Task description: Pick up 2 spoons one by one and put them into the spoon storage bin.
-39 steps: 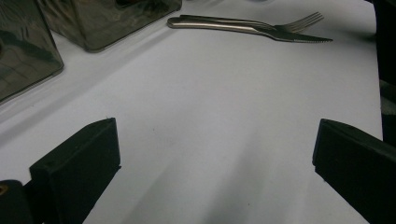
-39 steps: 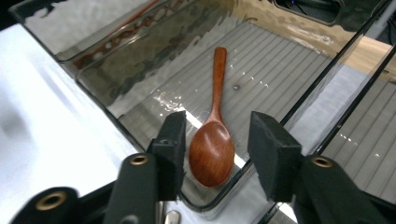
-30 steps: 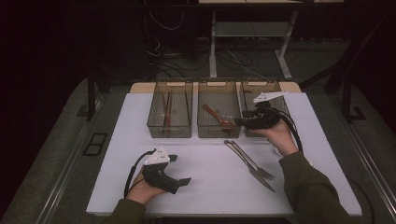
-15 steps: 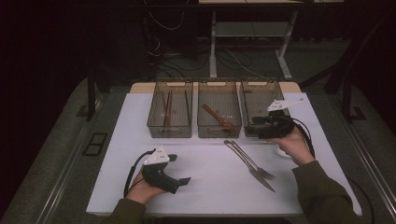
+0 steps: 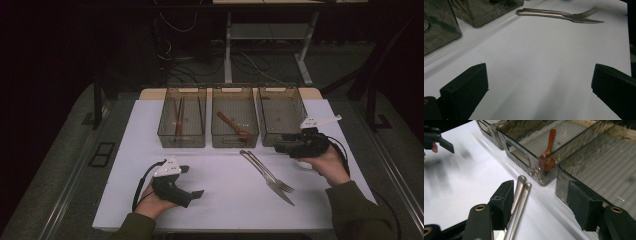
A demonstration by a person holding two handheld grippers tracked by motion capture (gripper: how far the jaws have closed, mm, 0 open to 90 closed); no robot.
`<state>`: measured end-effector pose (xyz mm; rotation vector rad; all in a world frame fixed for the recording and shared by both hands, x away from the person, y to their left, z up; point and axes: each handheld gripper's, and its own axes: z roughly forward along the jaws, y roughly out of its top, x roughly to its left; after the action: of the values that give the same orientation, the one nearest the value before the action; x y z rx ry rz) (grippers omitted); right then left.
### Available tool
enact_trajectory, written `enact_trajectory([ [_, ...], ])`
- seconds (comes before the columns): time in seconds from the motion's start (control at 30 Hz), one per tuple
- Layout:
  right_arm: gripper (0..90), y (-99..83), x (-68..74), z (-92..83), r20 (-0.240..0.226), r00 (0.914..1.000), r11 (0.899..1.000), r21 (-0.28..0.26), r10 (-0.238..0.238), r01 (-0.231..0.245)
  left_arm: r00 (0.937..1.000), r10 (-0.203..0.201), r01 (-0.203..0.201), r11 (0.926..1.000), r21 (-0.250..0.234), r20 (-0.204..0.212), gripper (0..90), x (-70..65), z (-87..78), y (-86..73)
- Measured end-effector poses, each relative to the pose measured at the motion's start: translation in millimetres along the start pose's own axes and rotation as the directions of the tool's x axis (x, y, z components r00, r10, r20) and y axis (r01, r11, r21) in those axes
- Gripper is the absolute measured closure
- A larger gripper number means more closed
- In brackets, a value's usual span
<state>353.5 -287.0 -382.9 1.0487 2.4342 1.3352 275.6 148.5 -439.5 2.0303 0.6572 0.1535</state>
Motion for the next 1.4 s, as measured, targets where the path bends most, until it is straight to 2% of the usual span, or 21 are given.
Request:
enact_trajectory([
  [0.5,38.6,-29.2,-15.8,-25.3,0.021,0.9988,0.999,-0.018,0.043,-0.043,1.0,0.0,0.0,1.0,0.003,-0.002,0.0,-0.2,-0.6,-0.1],
  [0.67,35.6,-41.4,-24.7,-34.2,0.045,0.9956,0.997,-0.016,0.082,-0.081,1.0,-0.001,0.001,1.0,0.003,-0.003,0.0,0.0,-0.6,-0.2],
  [0.83,33.6,-52.2,-32.6,-39.3,0.071,0.9929,0.995,-0.008,0.096,-0.096,1.0,-0.001,0.001,1.0,0.004,-0.004,0.0,-0.2,-0.5,-0.4],
  [1.07,33.4,-65.0,-44.1,-39.6,0.089,0.987,0.991,0.017,0.134,-0.136,1.0,-0.001,0.001,1.0,0.004,-0.006,0.0,0.3,-0.1,-0.5],
  [1.4,35.7,-75.6,-56.4,-26.1,0.109,0.9797,0.981,0.079,0.168,-0.177,1.0,-0.001,0.001,1.0,0.008,-0.009,0.0,0.5,-0.4,-0.8],
])
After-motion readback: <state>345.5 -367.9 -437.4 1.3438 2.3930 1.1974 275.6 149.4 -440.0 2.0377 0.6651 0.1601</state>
